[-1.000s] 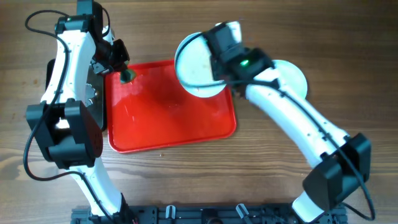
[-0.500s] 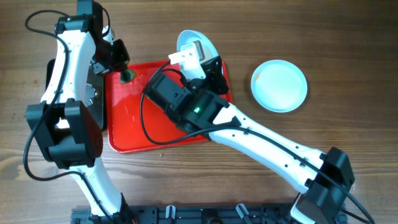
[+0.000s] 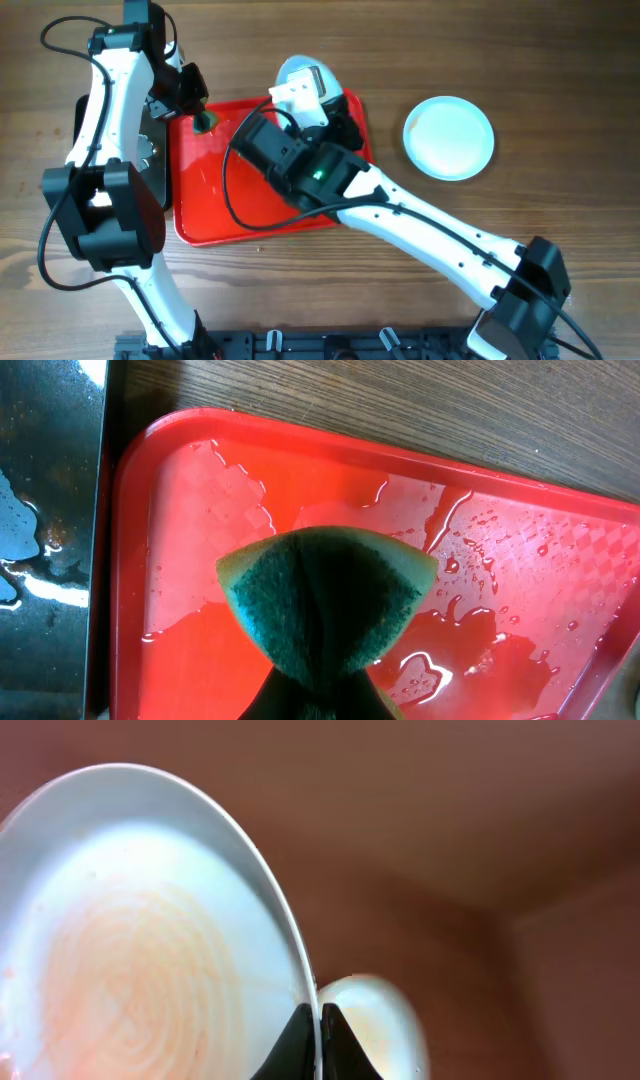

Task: Clean dirty plates on tray and stack at the side
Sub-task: 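Lift the last plate with the right gripper and stack it on the side pile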

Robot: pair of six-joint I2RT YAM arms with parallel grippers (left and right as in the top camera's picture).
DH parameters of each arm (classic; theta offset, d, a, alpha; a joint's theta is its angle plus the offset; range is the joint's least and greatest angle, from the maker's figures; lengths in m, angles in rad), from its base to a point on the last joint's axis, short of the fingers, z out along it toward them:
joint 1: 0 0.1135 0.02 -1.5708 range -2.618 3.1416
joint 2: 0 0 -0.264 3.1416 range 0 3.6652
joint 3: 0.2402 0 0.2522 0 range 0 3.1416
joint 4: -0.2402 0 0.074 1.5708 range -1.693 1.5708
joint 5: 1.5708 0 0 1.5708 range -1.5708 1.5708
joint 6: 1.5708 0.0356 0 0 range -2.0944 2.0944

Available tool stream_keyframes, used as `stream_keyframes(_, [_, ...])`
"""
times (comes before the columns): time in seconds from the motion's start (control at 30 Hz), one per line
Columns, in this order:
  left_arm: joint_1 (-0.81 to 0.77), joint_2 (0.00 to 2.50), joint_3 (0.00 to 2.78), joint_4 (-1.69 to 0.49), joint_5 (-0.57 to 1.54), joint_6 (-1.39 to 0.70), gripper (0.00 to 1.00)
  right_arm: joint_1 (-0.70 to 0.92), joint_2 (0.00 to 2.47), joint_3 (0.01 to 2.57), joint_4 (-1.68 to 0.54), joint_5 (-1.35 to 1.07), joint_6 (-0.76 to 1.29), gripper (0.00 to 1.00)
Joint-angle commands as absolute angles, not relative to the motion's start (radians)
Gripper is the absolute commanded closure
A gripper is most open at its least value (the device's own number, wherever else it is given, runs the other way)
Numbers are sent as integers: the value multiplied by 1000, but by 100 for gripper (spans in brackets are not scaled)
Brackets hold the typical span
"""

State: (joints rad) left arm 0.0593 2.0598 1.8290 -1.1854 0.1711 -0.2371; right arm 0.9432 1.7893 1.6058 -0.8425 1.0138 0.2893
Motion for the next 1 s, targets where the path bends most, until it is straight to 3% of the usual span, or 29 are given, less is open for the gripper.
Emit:
stream_keyframes(0.0, [56, 2042, 1831, -1185, 189, -216, 96, 818, 1769, 1612, -870, 428, 323, 96])
stream_keyframes(0.2, [56, 2042, 1831, -1185, 189, -216, 96, 450, 1769, 1612, -956, -50, 341, 96])
stream_keyframes(0.4, [56, 2042, 1831, -1182, 189, -216, 96, 36, 1769, 1579, -1002, -105, 312, 96])
stream_keyframes(0.7, [56, 2042, 1831, -1178, 189, -216, 95, -134, 1777, 1253, -746, -101, 318, 96])
stream_keyframes(0.73, [56, 2042, 1831, -1178, 189, -216, 95, -137, 1777, 1231, -727, -91, 323, 92])
stream_keyframes(0.77, [56, 2042, 1831, -1178, 189, -216, 95, -138, 1777, 1209, -704, -71, 346, 73])
stream_keyframes(0.97, [56, 2042, 1831, -1179, 189, -216, 95, -138, 1776, 1200, -666, -109, 344, 60])
